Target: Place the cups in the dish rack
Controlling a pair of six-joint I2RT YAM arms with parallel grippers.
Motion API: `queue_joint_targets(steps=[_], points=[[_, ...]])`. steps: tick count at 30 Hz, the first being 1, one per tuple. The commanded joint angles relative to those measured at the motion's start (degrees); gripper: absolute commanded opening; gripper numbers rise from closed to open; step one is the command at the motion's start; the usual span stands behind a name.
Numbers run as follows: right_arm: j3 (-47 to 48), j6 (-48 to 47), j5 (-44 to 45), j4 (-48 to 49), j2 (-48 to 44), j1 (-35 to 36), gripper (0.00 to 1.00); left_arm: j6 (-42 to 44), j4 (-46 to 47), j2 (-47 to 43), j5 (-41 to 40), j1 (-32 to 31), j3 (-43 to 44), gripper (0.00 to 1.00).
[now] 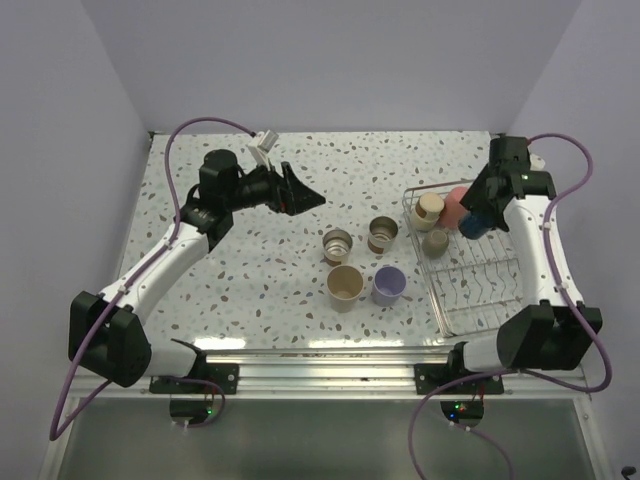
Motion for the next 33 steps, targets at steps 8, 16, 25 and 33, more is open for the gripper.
queue_joint_targets(steps=[8, 16, 25, 33], points=[[-9.41, 2.20, 6.65, 12.44, 5.22, -1.00, 0.00, 3.52, 0.49, -0.04, 1.30, 0.84, 1.19, 0.95], [-10.29, 4.49, 8.85, 15.88, 11.28, -1.35, 0.00, 4.22, 0.05, 0.22, -0.20, 0.75, 1.72, 0.95], [-7.91, 7.21, 11.76, 16.04, 18.05, -1.35, 0.00, 7.12, -2.50, 1.98, -1.43, 0.84, 3.83, 0.94], [-8.09, 10.72, 12.28, 17.01, 20.08, -1.35, 0.00, 7.48, -2.50, 3.91, -1.25, 0.84, 5.33, 0.94]])
